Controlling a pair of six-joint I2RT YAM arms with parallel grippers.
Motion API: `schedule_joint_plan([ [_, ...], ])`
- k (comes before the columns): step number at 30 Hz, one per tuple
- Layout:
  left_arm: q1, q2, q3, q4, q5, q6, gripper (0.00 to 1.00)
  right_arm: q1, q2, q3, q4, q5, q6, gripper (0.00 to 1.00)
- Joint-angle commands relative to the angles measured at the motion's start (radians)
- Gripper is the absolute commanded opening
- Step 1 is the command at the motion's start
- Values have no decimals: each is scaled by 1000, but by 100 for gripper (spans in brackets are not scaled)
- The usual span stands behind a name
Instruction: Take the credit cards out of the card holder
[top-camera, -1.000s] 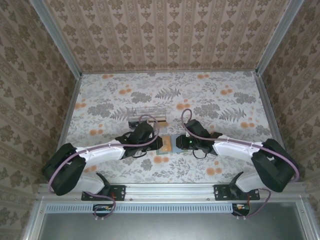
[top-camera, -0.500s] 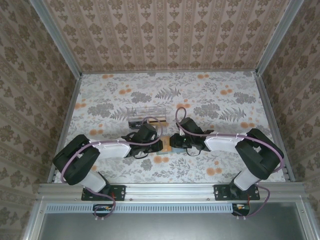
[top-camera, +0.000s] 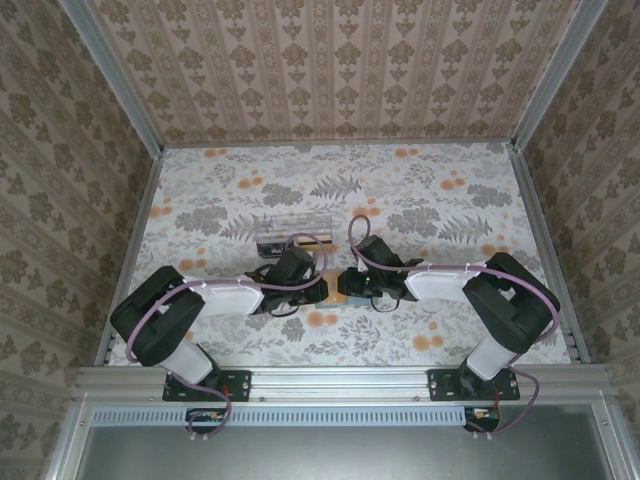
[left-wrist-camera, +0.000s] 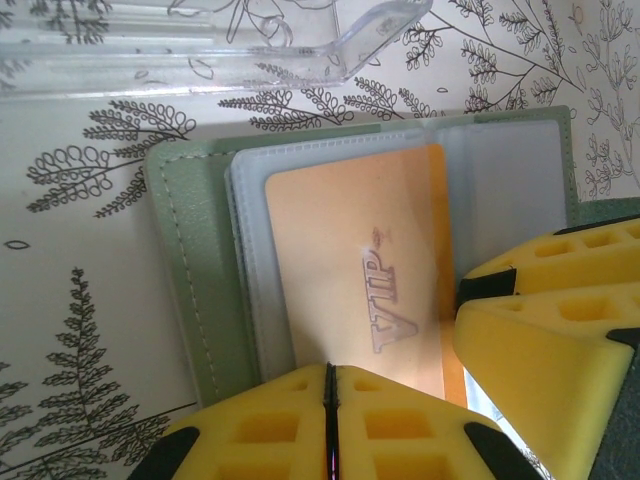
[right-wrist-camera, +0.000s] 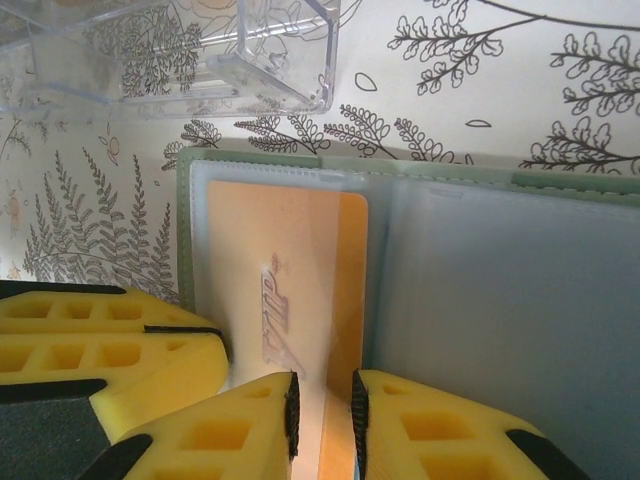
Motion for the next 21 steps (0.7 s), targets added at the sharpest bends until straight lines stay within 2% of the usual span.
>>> schedule_joint_plan([
  [1, 2, 20, -11, -41, 3, -12, 10, 2, -10, 14, -45, 38, 15, 26],
  [9, 1, 12, -9, -58, -4, -16, 10, 0, -15, 0, -43, 50, 30, 25],
  [16, 0, 14, 0, -62, -2, -16, 10, -6, 32, -5, 38, -33, 54, 23],
  [21, 0, 14, 0, -65, -3, -16, 9, -21, 21, -28, 68, -51, 65, 14],
])
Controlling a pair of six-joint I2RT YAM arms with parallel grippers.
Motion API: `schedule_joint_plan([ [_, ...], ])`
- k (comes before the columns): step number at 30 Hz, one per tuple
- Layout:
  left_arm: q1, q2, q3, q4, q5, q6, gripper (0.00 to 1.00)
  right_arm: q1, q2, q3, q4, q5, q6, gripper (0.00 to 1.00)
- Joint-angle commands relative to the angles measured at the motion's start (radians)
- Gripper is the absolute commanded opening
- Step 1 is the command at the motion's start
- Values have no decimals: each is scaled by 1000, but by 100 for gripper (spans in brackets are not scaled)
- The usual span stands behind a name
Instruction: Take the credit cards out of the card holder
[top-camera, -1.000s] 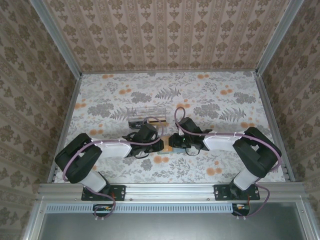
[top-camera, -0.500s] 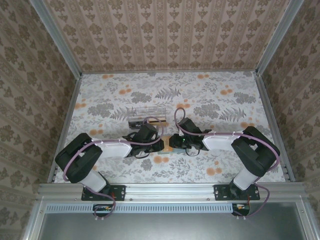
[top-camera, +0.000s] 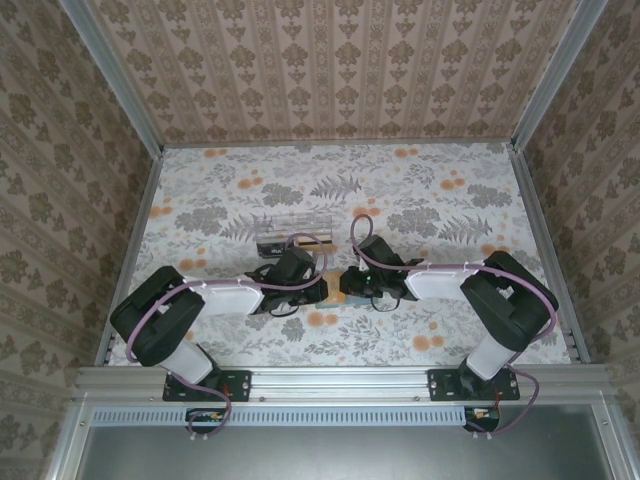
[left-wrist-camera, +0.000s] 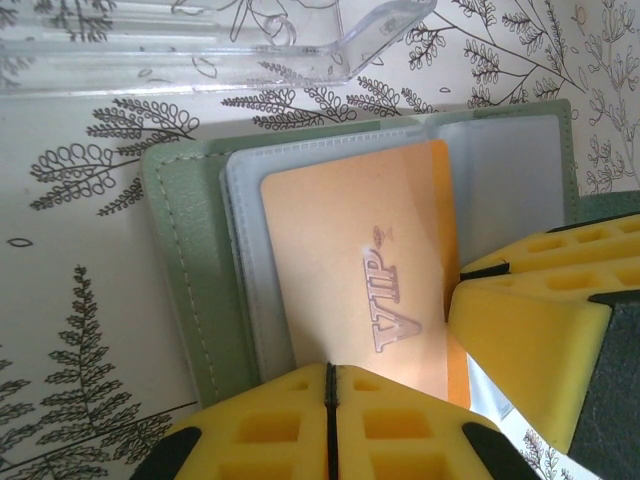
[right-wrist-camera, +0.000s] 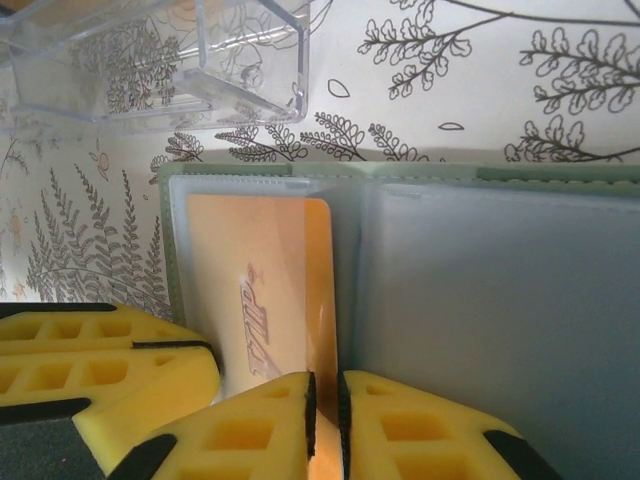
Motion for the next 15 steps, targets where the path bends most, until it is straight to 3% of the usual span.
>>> schedule_joint_plan([
  [1, 0, 15, 0, -62, -2, -12, 9, -11, 5, -24, 42, -37, 25, 11],
  [5, 1, 15, 0, -67, -5, -14, 9, -25, -2, -37, 59, -50, 31, 0],
  [15, 8, -1, -8, -93, -25, -28, 5, -90, -67, -113, 70, -58, 36, 0],
])
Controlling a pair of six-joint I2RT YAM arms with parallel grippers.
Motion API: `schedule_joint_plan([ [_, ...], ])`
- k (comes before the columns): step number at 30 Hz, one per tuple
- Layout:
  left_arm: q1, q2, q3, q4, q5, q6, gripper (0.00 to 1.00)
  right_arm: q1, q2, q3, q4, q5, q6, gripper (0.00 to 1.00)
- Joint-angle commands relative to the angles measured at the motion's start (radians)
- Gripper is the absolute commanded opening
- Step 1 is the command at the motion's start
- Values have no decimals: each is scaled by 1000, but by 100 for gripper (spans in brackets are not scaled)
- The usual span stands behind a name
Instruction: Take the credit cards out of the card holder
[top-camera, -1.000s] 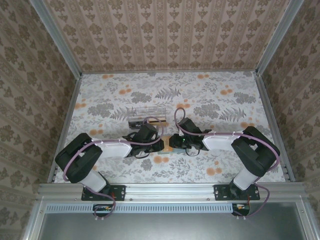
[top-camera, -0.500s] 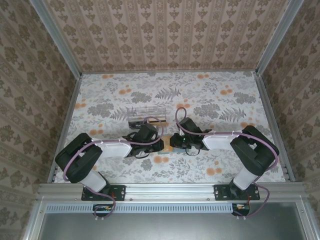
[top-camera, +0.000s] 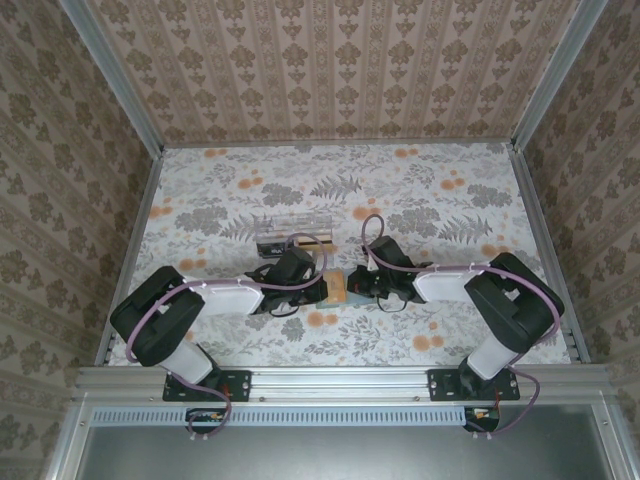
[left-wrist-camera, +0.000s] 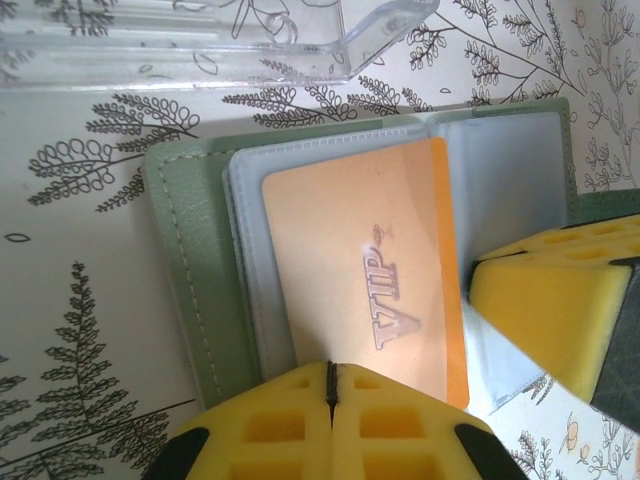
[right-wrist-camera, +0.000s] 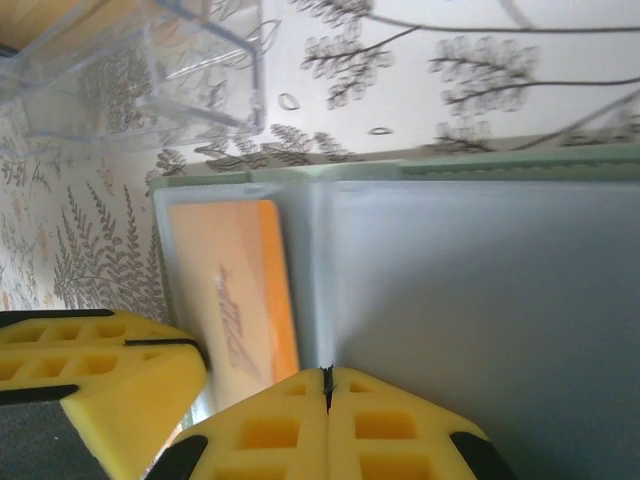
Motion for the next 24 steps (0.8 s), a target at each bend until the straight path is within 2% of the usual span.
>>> schedule_joint_plan([
  [1, 9, -5, -9, -95, -25, -12, 5, -25, -39, -36, -13, -2, 5, 0],
  [8, 7, -8, 1, -102, -17, -5, 5, -32, -46, -44, 11, -31, -5, 1],
  [13, 8, -8, 13, -113, -14, 2, 5, -11, -43, 0, 3, -42, -27, 17],
  [24, 9, 2, 20, -114, -6, 4, 5, 5, 24, 55, -9, -68, -44, 21],
])
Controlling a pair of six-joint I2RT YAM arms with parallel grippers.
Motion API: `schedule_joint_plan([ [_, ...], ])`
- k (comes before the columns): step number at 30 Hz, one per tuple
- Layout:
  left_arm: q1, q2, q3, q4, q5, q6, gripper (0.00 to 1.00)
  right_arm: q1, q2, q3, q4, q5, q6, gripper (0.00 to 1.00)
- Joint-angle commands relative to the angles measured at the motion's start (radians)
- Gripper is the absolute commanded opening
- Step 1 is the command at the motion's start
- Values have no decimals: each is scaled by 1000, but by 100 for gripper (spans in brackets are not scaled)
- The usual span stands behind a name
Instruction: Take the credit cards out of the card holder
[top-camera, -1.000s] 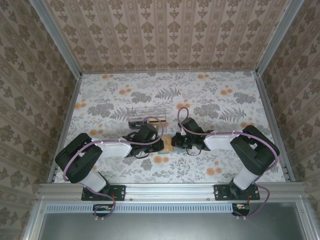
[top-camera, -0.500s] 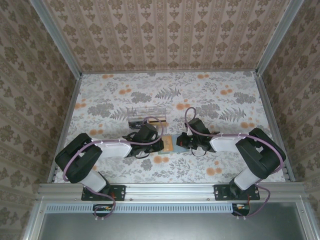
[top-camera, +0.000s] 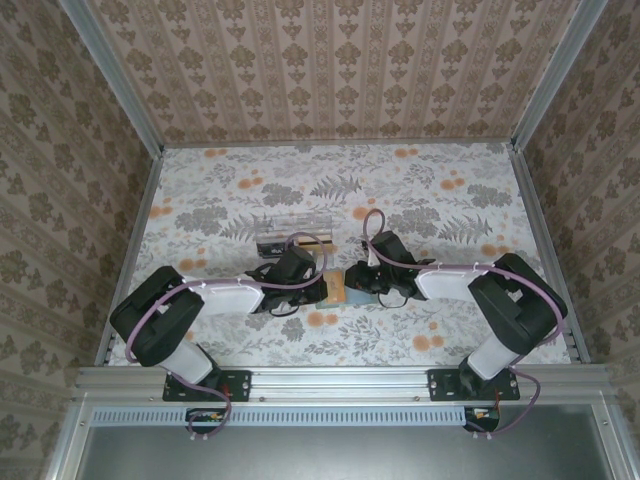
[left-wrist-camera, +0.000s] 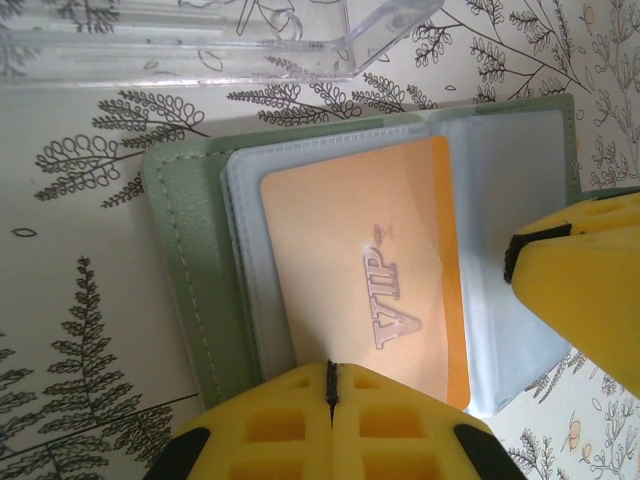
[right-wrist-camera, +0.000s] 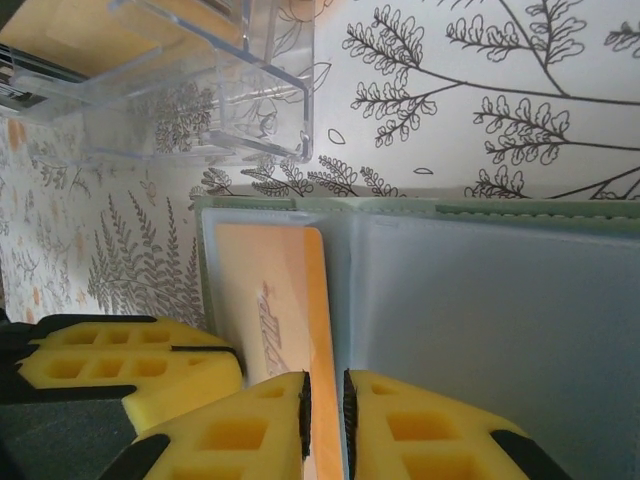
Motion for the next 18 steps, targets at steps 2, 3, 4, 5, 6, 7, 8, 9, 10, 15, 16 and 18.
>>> schedule_joint_plan([
  [2, 8, 5, 6, -83, -3, 5, 5, 16, 34, 33, -9, -32, -19, 21],
  [3, 9, 6, 7, -83, -3, 5, 5, 19, 40, 36, -11, -33, -20, 21],
  [4, 8, 7, 7, -82, -3, 5, 5, 22, 45, 40, -14, -33, -21, 21],
  [5, 9, 7, 7, -81, -3, 5, 5, 24, 50, 43, -15, -32, -23, 21],
  [6, 8, 9, 6, -78, -3, 5, 5, 26, 55, 45, -19, -31, -22, 21],
  [7, 9, 9, 7, -78, -2, 4, 5, 26, 57, 45, -24, -29, -22, 21],
  [8, 9, 9, 5, -80, -2, 3, 5, 26, 59, 46, -29, -25, -24, 21],
  [9, 8, 9, 5, -79, -2, 4, 5, 27, 59, 44, -36, -18, -27, 22],
  [10, 9, 9, 5, -79, -2, 5, 5, 28, 58, 43, -46, -7, -31, 22],
  [15, 8, 11, 5, -74, 0, 5, 5, 32, 63, 39, -41, -28, -29, 26],
  [16, 9, 15, 7, -72, 1, 5, 5, 32, 67, 40, -31, -46, -26, 25],
  [18, 8, 20, 10, -68, 3, 4, 5, 33, 76, 35, -9, -68, -16, 25],
])
